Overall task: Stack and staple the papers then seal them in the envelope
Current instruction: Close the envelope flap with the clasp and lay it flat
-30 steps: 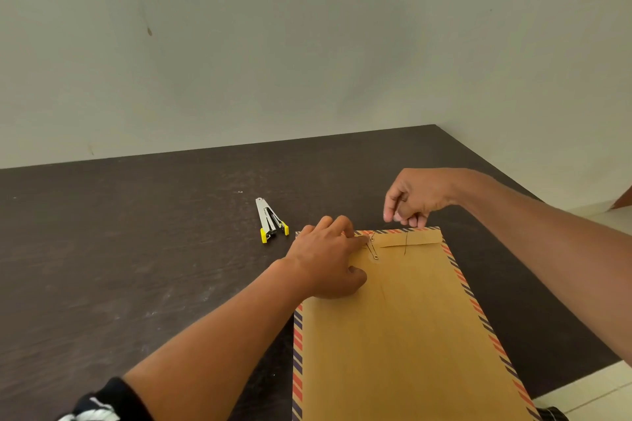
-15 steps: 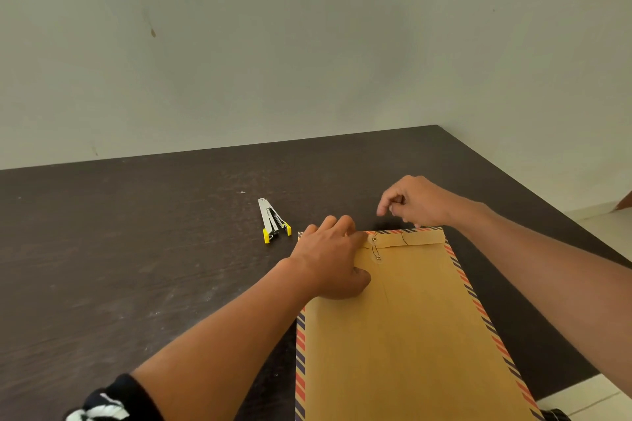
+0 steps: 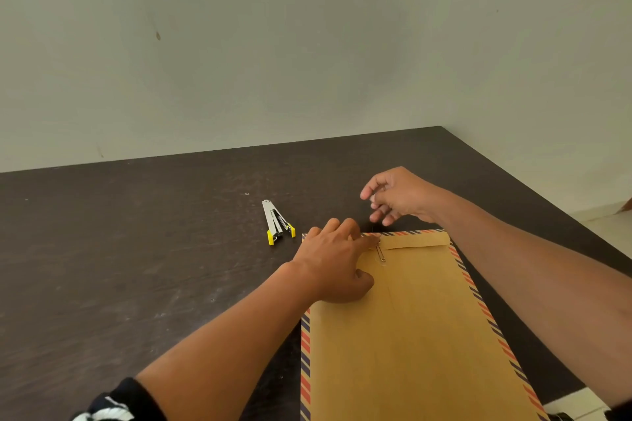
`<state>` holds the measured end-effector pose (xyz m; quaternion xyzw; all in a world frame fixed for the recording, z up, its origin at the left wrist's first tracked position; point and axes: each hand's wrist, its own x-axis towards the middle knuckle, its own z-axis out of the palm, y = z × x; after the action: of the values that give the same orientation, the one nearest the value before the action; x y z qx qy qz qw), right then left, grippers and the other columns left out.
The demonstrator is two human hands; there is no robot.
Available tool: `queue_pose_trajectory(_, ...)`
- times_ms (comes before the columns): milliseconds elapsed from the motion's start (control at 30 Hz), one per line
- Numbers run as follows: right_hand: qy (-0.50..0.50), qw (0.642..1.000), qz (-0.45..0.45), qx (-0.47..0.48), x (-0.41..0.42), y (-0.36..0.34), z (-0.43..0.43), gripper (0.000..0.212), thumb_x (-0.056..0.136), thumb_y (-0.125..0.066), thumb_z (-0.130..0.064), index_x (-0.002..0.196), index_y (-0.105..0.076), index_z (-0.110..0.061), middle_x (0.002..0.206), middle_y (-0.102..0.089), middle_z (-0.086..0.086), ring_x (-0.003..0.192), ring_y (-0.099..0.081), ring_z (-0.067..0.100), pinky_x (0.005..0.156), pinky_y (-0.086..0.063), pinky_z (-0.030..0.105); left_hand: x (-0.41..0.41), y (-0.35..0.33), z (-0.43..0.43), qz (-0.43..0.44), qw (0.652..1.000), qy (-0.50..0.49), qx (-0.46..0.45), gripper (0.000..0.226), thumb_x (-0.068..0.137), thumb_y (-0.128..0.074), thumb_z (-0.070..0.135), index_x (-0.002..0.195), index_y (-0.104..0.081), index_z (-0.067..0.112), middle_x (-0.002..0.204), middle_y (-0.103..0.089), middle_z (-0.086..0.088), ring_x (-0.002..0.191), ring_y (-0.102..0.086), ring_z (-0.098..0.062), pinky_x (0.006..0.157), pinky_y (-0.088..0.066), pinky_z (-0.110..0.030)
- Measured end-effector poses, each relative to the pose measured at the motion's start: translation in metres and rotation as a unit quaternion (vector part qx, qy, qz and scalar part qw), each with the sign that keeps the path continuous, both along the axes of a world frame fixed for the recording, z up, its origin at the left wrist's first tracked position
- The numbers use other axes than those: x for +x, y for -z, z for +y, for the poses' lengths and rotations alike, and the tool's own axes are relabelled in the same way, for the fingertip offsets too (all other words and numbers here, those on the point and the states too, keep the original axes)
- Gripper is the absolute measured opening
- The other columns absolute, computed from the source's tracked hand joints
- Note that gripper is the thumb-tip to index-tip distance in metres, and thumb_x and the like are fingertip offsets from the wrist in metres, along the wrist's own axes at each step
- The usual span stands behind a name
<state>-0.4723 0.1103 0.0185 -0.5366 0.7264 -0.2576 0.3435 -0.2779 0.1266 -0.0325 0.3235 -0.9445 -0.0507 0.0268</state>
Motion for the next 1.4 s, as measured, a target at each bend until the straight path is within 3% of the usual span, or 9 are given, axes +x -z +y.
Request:
queue_pose_trajectory(233,-0.001,0.991,0.132,0.023,-0.04,0.006,0.035,0.029,0.101,-0.046,-0.002,0.097,-0.07,-0.019,0.089,-0.063,0.007,0.071,-0.058,0.015,0.057,-0.048,0.025,-0.001,0.001,0.0,-0.001,1.0,-0.004,0.004,0.067,0.09,-0.045,0.055,0.153,-0.031,0.039,0.142,-0.036,0.004,0.126,-0.036,-0.021,0.104,-0.035,-0.042)
queue_pose_trajectory(467,-0.065,0.968,0.24,-0.033,-0.042,0.023,0.092,0.028,0.101,-0.052,-0.009,0.098,-0.066,-0.033,0.087,-0.066,-0.012,0.072,-0.062,0.007,0.066,-0.049,0.024,0.0,0.001,0.002,0.002,1.0,-0.011,0.017,0.067,0.09,-0.045,0.053,0.154,-0.029,0.039,0.143,-0.035,0.004,0.128,-0.035,-0.021,0.106,-0.034,-0.041)
queue_pose_trajectory(567,-0.091,0.953,0.285,-0.053,-0.029,0.032,0.112,0.027,0.101,-0.051,-0.012,0.108,-0.07,-0.03,0.111,-0.067,-0.011,0.099,-0.064,0.006,0.089,-0.054,0.03,0.001,-0.002,0.005,0.006,1.0,-0.012,0.026,0.065,0.091,-0.048,0.049,0.153,-0.03,0.039,0.145,-0.036,0.004,0.13,-0.036,-0.021,0.106,-0.036,-0.042)
queue_pose_trajectory(667,-0.116,0.935,0.324,-0.082,-0.014,0.039,0.125,0.029,0.101,-0.047,-0.015,0.115,-0.069,-0.028,0.115,-0.064,-0.011,0.109,-0.059,0.008,0.094,-0.051,0.032,0.003,-0.002,0.008,0.015,0.999,-0.008,0.038,0.062,0.093,-0.05,0.042,0.152,-0.032,0.037,0.147,-0.037,0.002,0.132,-0.037,-0.021,0.107,-0.039,-0.042)
queue_pose_trajectory(900,-0.117,0.948,0.282,-0.091,0.027,0.041,0.124,0.029,0.098,-0.047,-0.014,0.111,-0.073,-0.019,0.111,-0.07,-0.002,0.106,-0.061,0.019,0.091,-0.049,0.035,0.009,0.0,0.011,0.064,0.995,-0.018,0.079,0.059,0.094,-0.053,0.032,0.151,-0.037,0.025,0.151,-0.04,0.001,0.134,-0.039,-0.021,0.109,-0.041,-0.039)
queue_pose_trajectory(1100,-0.13,0.951,0.269,-0.076,0.04,0.033,0.11,0.031,0.097,-0.049,-0.011,0.11,-0.076,-0.018,0.11,-0.074,-0.002,0.105,-0.063,0.016,0.086,-0.046,0.024,0.013,0.004,0.009,0.099,0.988,-0.035,0.115,0.059,0.093,-0.056,0.029,0.149,-0.038,0.02,0.149,-0.045,0.0,0.137,-0.04,-0.021,0.111,-0.038,-0.036)
queue_pose_trajectory(1233,-0.161,0.947,0.268,-0.077,0.048,0.021,0.095,0.031,0.097,-0.049,-0.011,0.112,-0.075,-0.018,0.108,-0.073,-0.001,0.1,-0.064,0.018,0.089,-0.05,0.032,0.017,0.005,0.005,0.137,0.979,-0.048,0.145,0.052,0.091,-0.062,0.026,0.139,-0.043,0.019,0.137,-0.056,-0.002,0.127,-0.05,-0.023,0.099,-0.043,-0.031)
queue_pose_trajectory(1333,-0.173,0.948,0.258,-0.063,0.049,0.01,0.078,0.027,0.096,-0.05,-0.01,0.113,-0.069,-0.021,0.082,-0.064,-0.006,0.073,-0.058,0.017,0.069,-0.045,0.033,0.02,0.004,0.004,0.181,0.963,-0.062,0.187,0.053,0.088,-0.068,0.021,0.131,-0.038,0.019,0.136,-0.058,0.0,0.122,-0.056,-0.023,0.094,-0.045,-0.029)
queue_pose_trajectory(1400,-0.193,0.947,0.255,-0.04,0.05,0.003,0.065,0.026,0.096,-0.051,-0.01,0.112,-0.065,-0.024,0.076,-0.062,-0.009,0.07,-0.058,0.013,0.062,-0.042,0.029,0.022,0.003,0.004,0.201,0.955,-0.073,0.203,0.061,0.085,-0.072,0.021,0.13,-0.031,0.021,0.137,-0.058,0.0,0.121,-0.058,-0.023,0.098,-0.046,-0.033)
